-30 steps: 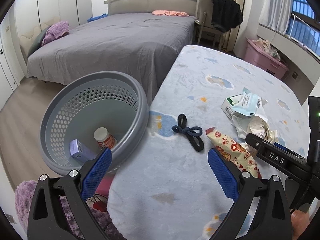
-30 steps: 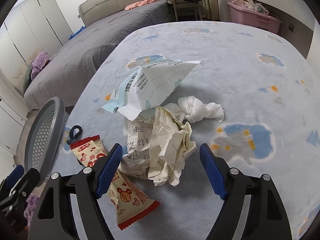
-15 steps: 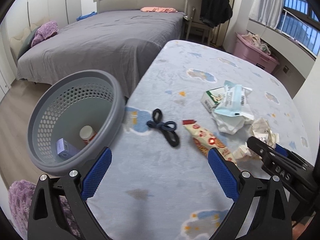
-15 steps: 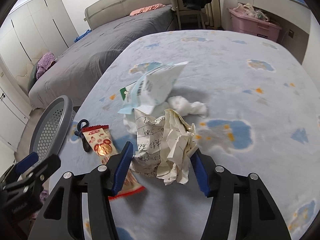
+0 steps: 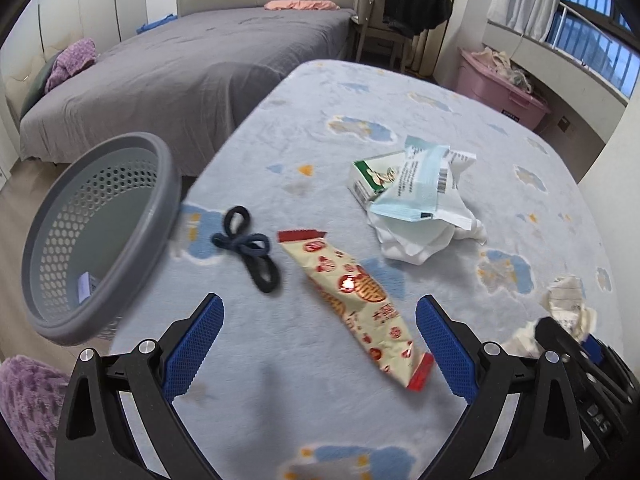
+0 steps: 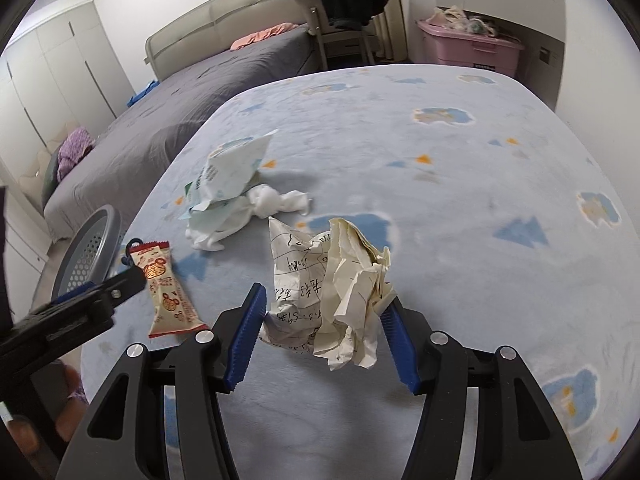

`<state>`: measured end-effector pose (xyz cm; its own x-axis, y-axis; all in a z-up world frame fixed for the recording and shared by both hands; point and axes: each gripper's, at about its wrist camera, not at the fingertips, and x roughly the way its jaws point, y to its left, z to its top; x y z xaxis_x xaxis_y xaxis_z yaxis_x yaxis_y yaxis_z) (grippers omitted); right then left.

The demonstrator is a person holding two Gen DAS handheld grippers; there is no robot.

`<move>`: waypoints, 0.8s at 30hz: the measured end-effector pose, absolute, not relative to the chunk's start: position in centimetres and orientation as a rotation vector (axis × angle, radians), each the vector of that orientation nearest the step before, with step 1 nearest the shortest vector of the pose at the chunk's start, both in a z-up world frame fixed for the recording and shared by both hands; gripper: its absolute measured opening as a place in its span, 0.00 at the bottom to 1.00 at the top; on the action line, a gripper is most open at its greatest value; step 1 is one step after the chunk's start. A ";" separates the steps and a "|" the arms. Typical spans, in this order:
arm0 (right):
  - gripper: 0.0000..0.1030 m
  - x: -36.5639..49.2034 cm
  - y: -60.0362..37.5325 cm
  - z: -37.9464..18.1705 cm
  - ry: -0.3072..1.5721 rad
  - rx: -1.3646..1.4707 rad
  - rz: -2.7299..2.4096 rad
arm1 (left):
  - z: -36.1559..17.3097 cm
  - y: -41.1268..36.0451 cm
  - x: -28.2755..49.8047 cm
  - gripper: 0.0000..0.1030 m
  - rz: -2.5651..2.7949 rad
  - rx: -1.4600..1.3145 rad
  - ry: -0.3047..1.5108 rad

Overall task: Collect trash
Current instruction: 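Grasp the crumpled paper with the right gripper while the left gripper grasps the snack wrapper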

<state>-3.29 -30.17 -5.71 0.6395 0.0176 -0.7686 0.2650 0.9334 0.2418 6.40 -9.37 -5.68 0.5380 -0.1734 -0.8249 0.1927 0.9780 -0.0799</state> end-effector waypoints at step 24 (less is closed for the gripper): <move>0.54 -4.1 -31.2 -6.0 0.844 0.401 -0.107 | -8.3 -11.7 7.3 0.23 -0.271 0.076 1.032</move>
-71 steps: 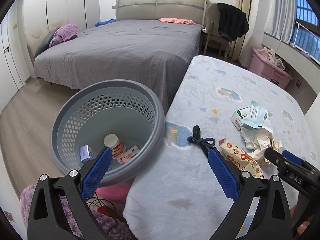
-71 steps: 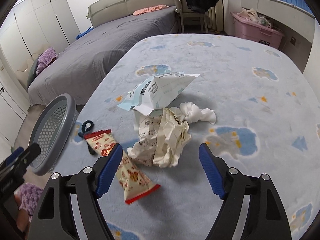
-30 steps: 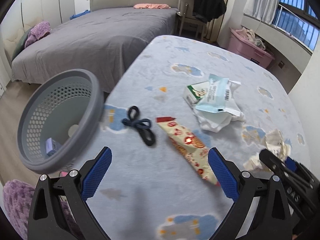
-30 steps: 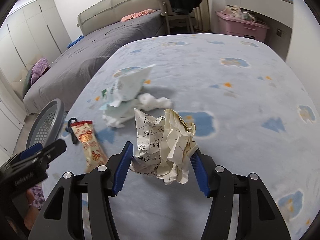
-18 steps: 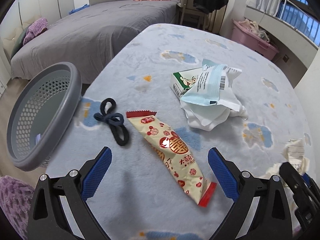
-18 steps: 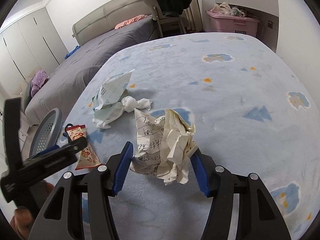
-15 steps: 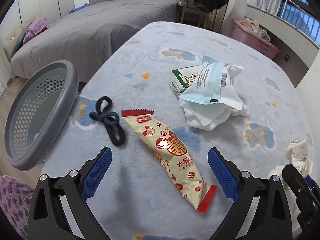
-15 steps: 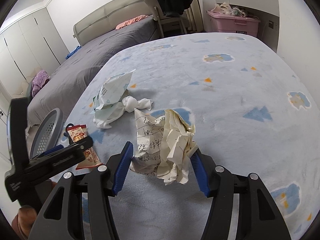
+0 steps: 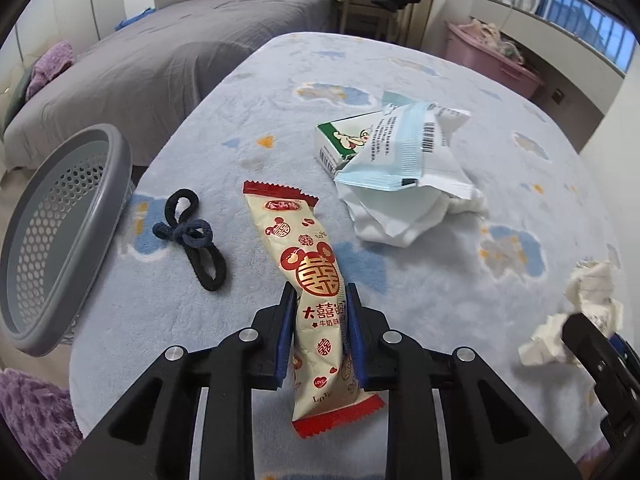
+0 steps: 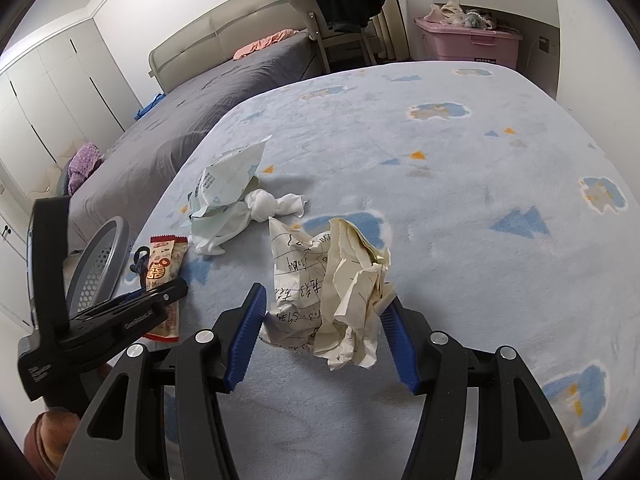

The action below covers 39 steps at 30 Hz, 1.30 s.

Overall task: Collect trash
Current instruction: 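Grasp the crumpled paper with the right gripper while the left gripper grasps the snack wrapper, then carry paper and wrapper over the grey basket and open both grippers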

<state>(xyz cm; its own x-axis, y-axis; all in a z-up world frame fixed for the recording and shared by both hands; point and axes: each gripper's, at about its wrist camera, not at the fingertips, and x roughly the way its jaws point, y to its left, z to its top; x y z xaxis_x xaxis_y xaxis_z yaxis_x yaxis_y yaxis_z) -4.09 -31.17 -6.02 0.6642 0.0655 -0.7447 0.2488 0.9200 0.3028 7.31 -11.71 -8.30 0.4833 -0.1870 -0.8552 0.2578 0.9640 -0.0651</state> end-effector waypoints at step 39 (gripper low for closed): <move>0.54 10.4 -6.8 -0.2 0.839 0.125 0.332 | -0.4 11.5 10.3 0.22 -0.069 0.050 0.832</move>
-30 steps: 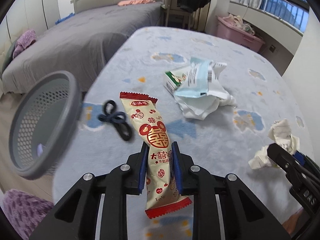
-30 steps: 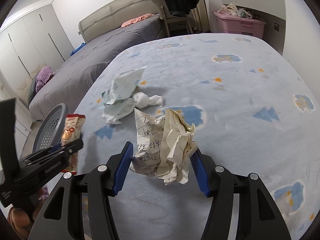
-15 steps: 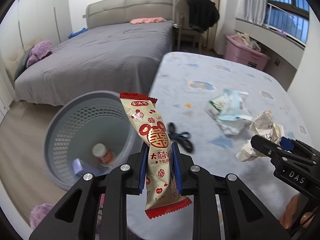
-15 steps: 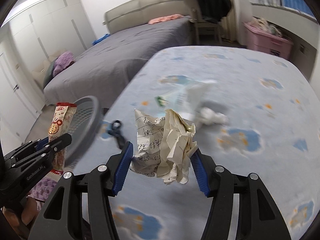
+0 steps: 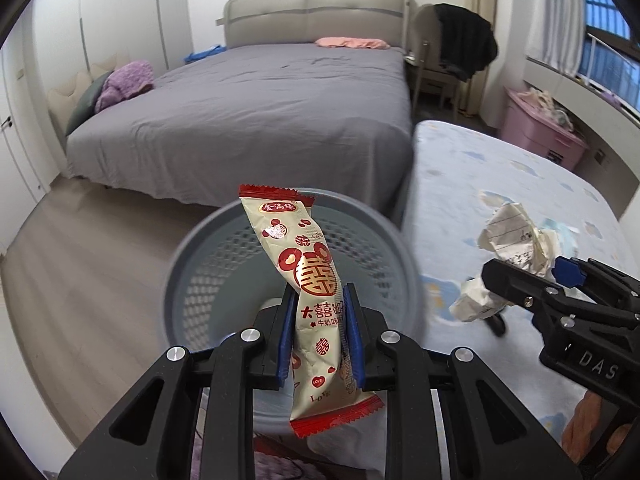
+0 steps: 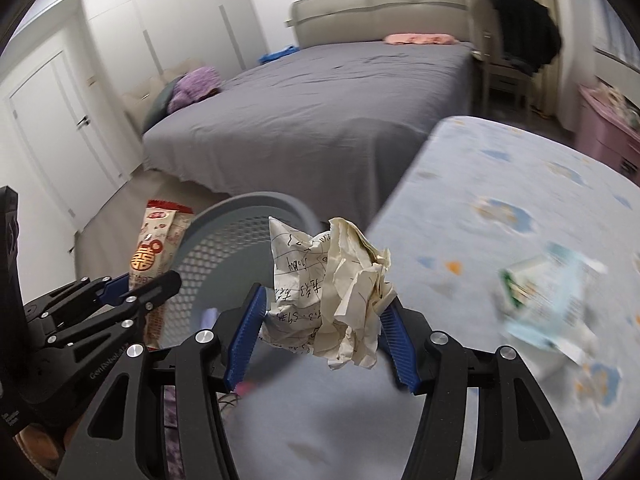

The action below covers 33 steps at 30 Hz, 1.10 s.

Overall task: Collect trash
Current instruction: 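Carry paper and wrapper over the grey basket and open both grippers, then move both tools back over the table toward the remaining trash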

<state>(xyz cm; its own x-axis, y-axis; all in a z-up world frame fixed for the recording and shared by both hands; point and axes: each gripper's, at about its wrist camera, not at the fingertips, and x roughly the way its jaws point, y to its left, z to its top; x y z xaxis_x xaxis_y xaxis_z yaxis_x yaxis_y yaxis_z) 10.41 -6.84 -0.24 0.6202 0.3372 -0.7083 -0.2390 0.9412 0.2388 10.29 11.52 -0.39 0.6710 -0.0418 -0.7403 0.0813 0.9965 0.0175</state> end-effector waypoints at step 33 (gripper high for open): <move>0.69 16.1 -0.3 -3.0 0.896 0.062 0.392 | -3.9 18.1 13.9 0.78 0.062 -0.042 0.896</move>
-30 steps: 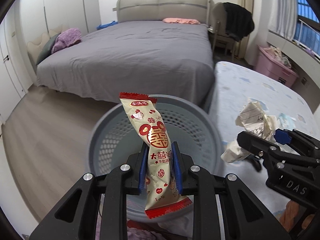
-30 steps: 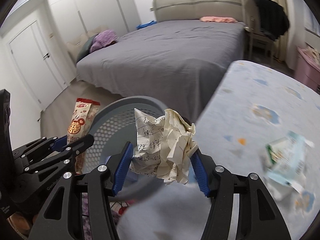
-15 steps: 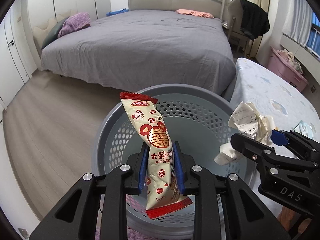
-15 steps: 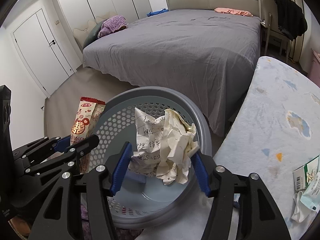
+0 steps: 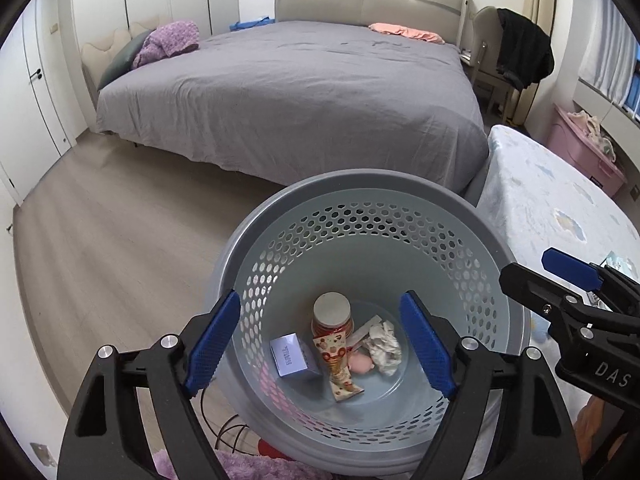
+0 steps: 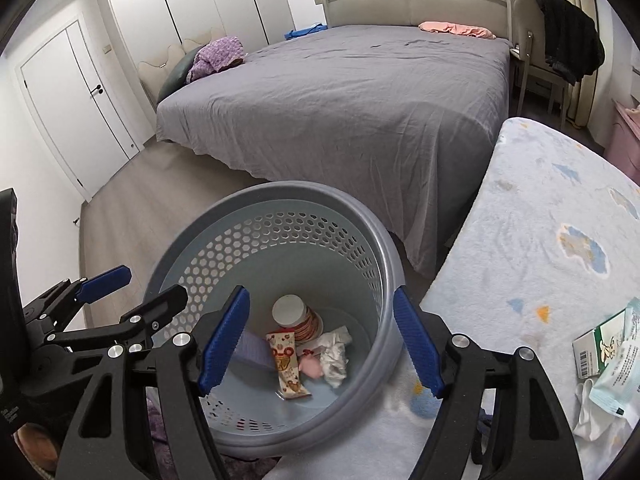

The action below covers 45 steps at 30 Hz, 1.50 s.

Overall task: Collect trash
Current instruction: 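Move both tools back over the table toward the remaining trash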

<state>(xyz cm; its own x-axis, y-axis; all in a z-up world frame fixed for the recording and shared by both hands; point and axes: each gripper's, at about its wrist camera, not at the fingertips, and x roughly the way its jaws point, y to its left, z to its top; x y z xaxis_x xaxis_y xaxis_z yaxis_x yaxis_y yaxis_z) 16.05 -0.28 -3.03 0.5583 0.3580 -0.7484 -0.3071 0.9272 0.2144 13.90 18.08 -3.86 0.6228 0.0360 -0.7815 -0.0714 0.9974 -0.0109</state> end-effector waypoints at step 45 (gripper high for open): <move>0.69 1.8 -15.8 -0.7 0.800 0.166 0.048 | 0.5 6.6 6.6 0.93 -0.118 0.007 0.782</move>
